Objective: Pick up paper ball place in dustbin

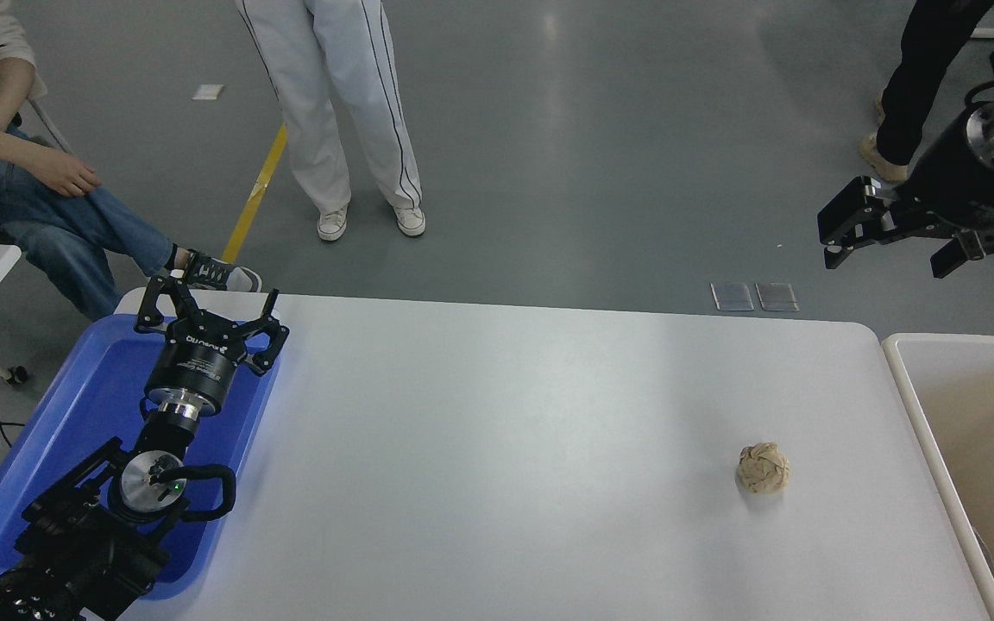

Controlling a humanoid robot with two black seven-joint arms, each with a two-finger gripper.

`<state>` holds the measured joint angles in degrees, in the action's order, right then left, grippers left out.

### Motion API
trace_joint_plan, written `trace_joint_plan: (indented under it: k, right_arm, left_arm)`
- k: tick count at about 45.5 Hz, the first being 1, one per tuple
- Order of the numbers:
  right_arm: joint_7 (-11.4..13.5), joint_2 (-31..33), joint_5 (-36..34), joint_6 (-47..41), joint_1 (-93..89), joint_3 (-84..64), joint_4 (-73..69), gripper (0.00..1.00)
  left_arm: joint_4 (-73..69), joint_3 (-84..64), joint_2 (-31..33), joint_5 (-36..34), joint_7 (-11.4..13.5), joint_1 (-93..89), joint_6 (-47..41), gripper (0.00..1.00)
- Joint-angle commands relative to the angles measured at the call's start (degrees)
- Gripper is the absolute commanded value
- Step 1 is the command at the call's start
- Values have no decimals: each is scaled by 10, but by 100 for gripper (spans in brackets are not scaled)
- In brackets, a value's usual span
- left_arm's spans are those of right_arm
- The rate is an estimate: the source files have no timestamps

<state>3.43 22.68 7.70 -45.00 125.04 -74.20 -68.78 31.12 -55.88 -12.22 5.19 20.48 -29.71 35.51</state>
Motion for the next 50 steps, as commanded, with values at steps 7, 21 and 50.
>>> trace_joint_plan:
  k: [7,21,50]
  right_arm:
    - [2,-18,4,0,-64,28,0,100]
    - [2,-22,7,0,-85,35,0,100]
    - [1,-25,6,145,-218,93,5,100]
  left_arm:
    - [0,0,0,0,0,0,0,100]
    - [0,0,0,0,0,0,0,100]
    - [0,0,0,0,0,0,0,100]
